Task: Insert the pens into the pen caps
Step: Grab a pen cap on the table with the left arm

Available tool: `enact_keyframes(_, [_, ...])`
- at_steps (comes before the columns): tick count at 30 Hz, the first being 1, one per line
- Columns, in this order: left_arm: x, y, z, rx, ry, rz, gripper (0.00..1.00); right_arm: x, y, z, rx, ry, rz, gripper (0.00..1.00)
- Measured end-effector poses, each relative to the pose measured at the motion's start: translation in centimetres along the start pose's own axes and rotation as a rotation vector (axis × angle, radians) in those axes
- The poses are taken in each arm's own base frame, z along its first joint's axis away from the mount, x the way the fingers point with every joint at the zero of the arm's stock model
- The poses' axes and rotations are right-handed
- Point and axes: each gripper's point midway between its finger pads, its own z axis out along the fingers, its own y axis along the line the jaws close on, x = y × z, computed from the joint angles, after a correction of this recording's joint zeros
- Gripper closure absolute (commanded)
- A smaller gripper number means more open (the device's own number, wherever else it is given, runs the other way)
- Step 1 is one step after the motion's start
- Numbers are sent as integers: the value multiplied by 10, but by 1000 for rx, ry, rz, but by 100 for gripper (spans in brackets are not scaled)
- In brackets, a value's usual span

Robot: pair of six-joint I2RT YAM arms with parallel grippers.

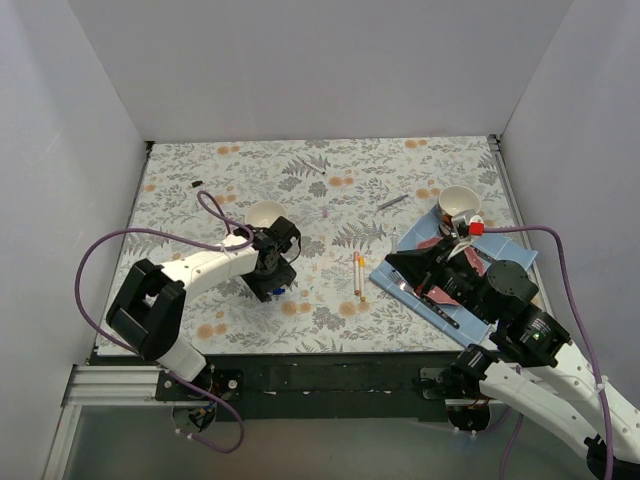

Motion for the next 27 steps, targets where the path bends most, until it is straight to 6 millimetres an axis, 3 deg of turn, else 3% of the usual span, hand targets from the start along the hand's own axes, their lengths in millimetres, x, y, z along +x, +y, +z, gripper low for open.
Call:
enact_keyframes(6, [3, 9, 11, -23, 3, 0, 37, 1, 0, -1, 0, 2, -2, 99])
enact_keyframes(15, [-1, 7, 29, -38, 21, -37, 38, 3, 2, -2, -14, 10, -2, 99])
enact_keyframes(20, [-4, 7, 33, -79, 27, -41, 42, 5, 1, -2, -10, 14, -4, 99])
enact_keyframes(27, [-3, 13, 34, -109, 30, -35, 58, 7, -1, -3, -8, 21, -7, 99])
